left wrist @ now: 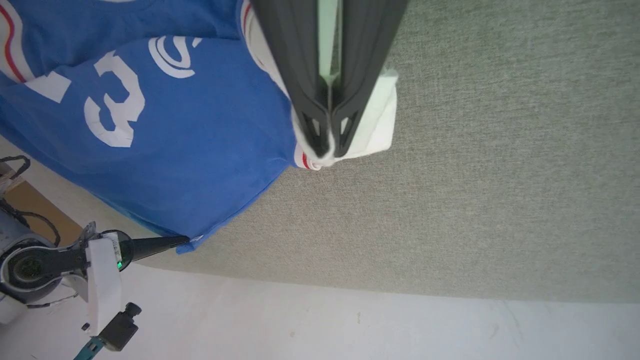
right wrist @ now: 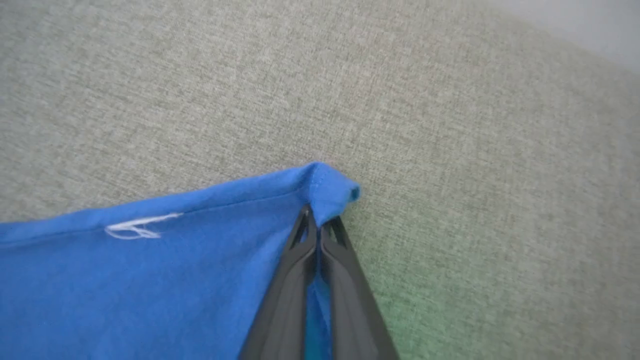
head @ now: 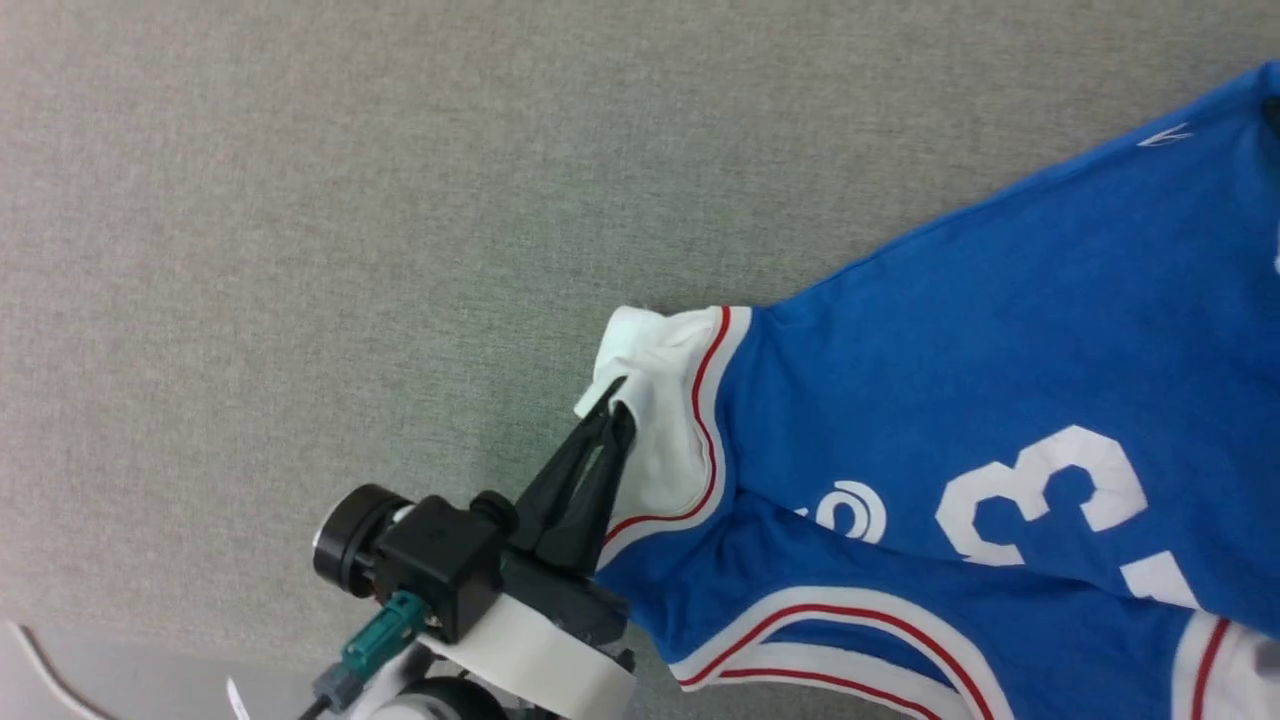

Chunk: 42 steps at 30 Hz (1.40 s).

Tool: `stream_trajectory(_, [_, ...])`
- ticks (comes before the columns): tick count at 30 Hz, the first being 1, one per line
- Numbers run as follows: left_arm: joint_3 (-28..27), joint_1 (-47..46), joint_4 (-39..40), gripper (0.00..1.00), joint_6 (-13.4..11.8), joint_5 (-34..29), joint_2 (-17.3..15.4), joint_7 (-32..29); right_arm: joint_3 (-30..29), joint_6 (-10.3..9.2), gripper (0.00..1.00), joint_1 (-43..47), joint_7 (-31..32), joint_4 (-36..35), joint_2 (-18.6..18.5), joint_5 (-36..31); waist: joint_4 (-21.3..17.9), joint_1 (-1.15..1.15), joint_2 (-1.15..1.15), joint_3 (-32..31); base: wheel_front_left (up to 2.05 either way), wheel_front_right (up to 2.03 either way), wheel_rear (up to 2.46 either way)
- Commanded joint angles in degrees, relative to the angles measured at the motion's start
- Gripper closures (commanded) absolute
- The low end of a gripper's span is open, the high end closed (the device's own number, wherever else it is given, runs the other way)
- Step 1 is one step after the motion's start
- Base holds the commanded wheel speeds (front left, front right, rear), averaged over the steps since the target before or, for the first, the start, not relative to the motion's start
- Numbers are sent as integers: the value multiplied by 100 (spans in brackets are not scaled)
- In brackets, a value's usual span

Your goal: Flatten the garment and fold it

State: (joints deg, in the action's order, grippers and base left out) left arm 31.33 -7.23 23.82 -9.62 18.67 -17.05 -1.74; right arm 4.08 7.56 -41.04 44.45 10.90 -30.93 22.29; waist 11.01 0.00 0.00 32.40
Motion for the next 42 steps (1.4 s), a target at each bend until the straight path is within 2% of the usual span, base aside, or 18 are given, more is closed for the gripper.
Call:
stream_trajectory(1, [-36, -79, -16, 100, 36, 23, -39, 40, 31, -8, 100, 97, -38, 102, 55, -4, -146, 0, 0, -212, 0, 0, 0])
stream_trajectory(8, [-443, -386, -219, 100, 28, -97, -394, 57, -202, -8, 100, 202, -907, -35, 554, 174, -456, 0, 0, -1065, 0, 0, 0])
stream_trajectory(13, [-730, -901, -561, 100, 156, -124, -710, -166, -346, -8, 100, 209, -1421, -144, 891, 234, -695, 0, 0, -1735, 0, 0, 0])
stream_trajectory(19, [-1082, -2196, -1047, 100, 428, -300, -1115, -458, -463, -8, 100, -222, -1788, -205, 1157, 192, -893, 0, 0, -2327, 0, 0, 0])
stream_trajectory(21, [-1083, -2745, -1295, 100, 625, -374, -1211, -515, -492, -8, 100, -453, -1862, -161, 1252, 139, -953, 0, 0, -2454, 0, 0, 0])
stream_trajectory(25, [-995, -3820, -1979, 100, 1025, -391, -1215, -683, -472, -8, 100, -984, -1932, 93, 1453, 5, -1091, 0, 0, -2657, 0, 0, 0])
stream_trajectory(29, [-896, -4841, -2691, 100, 1283, -467, -1144, -869, -377, -8, 100, -1545, -1892, 468, 1642, -119, -1237, 0, 0, -2766, 0, 0, 0])
stream_trajectory(34, [-739, -5839, -3376, 100, 1461, -504, -990, -1090, -220, -8, 100, -2093, -1829, 890, 1807, -211, -1388, 0, 0, -2791, 0, 0, 0])
stream_trajectory(42, [-789, -6947, -4019, 100, 1514, -335, -811, -1661, -117, -8, 100, -2822, -1722, 1268, 1904, -202, -1626, 0, 0, -2440, 0, 0, 0])
